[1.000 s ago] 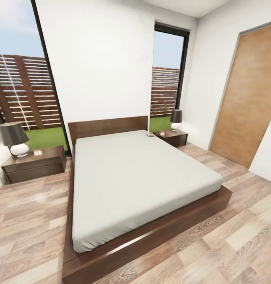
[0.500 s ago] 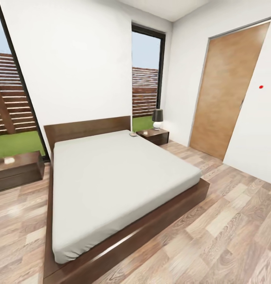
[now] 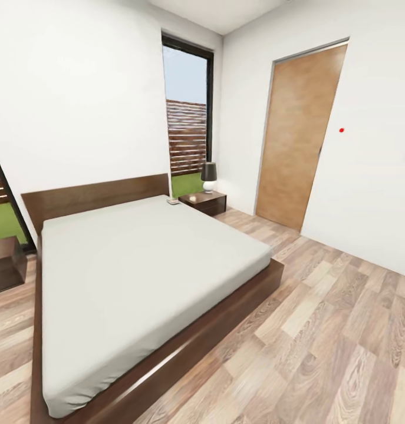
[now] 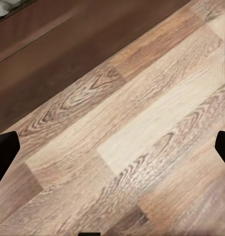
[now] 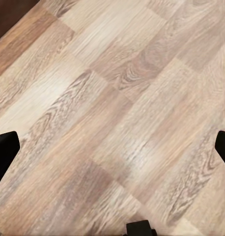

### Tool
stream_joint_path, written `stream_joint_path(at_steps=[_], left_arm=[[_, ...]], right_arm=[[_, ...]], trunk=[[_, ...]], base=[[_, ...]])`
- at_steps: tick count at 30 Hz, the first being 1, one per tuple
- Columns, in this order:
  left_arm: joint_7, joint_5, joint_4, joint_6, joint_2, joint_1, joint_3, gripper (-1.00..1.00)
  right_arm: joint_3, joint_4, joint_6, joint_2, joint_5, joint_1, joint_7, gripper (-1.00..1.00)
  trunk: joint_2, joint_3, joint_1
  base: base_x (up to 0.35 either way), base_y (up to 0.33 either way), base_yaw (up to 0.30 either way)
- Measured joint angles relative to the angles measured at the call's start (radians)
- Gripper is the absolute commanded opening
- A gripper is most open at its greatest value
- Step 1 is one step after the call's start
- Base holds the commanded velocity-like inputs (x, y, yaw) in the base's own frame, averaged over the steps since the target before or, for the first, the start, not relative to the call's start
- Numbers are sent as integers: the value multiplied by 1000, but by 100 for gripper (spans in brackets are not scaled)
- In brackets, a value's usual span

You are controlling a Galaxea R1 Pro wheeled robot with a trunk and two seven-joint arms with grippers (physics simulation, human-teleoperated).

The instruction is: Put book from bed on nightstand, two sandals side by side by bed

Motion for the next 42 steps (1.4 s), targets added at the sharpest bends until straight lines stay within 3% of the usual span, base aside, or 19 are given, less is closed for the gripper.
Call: stream_joint_path(at_steps=[33,42], left_arm=[[0,0,0,0,0,0,0,100],[0,0,0,0,0,0,0,100]], right_arm=[[0,0,-1,0,0,0,0,100],[2,0,-1,1,1,0,-3,100]], trunk=[[0,0,0],[0,0,0]], base=[[0,0,-297],[0,0,-81]])
